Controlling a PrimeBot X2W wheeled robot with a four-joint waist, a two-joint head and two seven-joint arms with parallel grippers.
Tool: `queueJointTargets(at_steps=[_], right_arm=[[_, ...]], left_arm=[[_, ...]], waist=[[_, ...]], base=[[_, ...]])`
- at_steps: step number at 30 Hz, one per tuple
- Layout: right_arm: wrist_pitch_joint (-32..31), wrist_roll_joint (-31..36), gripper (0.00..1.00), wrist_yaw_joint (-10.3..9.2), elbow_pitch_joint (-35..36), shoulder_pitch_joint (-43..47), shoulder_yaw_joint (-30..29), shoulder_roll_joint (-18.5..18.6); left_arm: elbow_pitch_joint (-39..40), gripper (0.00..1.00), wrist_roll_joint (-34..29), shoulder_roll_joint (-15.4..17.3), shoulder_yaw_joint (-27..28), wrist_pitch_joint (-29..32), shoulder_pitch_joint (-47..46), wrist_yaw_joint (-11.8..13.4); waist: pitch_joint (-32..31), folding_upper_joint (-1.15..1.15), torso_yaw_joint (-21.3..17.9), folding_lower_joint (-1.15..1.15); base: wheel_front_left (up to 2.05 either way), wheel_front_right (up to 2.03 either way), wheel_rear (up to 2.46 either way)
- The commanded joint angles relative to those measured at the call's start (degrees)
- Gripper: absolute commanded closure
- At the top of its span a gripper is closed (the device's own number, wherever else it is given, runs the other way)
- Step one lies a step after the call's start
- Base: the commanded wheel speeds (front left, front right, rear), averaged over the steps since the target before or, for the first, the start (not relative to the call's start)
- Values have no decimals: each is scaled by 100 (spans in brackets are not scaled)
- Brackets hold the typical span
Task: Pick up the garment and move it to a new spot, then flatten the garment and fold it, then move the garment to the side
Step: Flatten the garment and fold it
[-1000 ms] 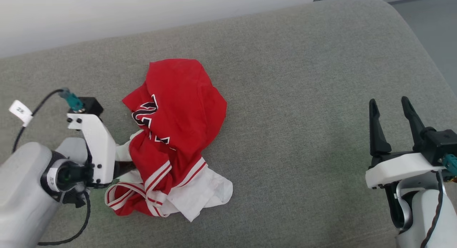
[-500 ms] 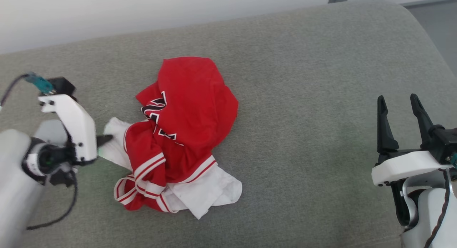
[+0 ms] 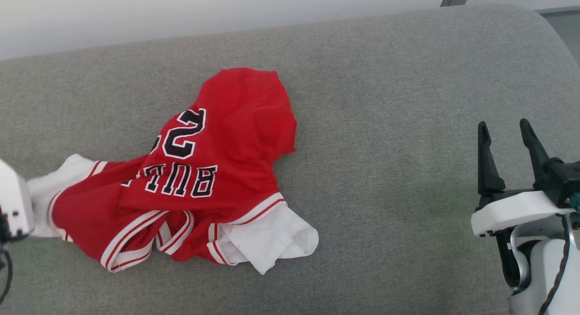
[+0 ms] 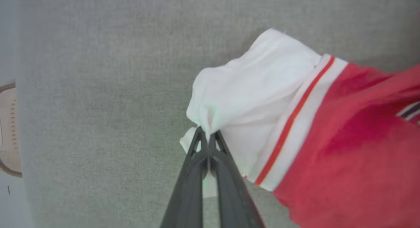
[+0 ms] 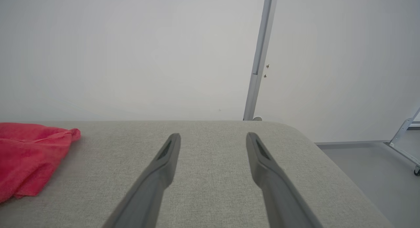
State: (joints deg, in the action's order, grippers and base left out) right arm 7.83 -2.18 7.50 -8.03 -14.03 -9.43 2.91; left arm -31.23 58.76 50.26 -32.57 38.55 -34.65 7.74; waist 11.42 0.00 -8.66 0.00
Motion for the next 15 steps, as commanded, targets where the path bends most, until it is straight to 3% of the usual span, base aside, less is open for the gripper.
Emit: queueJointTargets(at_steps=[1,7,8,9,10,15], right_arm=[[-27,-1,0,-2,-7,-17,15,2],[-72,30,0,-2,-5,-48,60,1],[-83,27,0,-2,2,-47,74,1],[-102,32,0,-2,-1,-35,93,2],[-125,52,0,-2,-14,-9,125,1],[-293,69,0,-2,-66,119,323,0]], left_arm=[[-110,100,-135,4,-74,11,140,68],[-413,100,-23,-165,-115,-122,313,4],[-420,60,-8,-197,-82,-231,285,-32],[-426,4,12,-233,-43,-338,240,-69],[-427,0,46,-281,9,-450,202,-91],[-207,0,-66,-385,119,-1071,130,-315]], waist=[[17,0,12,0],[44,0,62,0],[38,0,77,0],[22,0,94,0],[-5,0,116,0],[-233,0,260,0]], base=[[0,0,0],[0,0,0],[0,0,0],[0,0,0],[0,0,0],[0,0,0]])
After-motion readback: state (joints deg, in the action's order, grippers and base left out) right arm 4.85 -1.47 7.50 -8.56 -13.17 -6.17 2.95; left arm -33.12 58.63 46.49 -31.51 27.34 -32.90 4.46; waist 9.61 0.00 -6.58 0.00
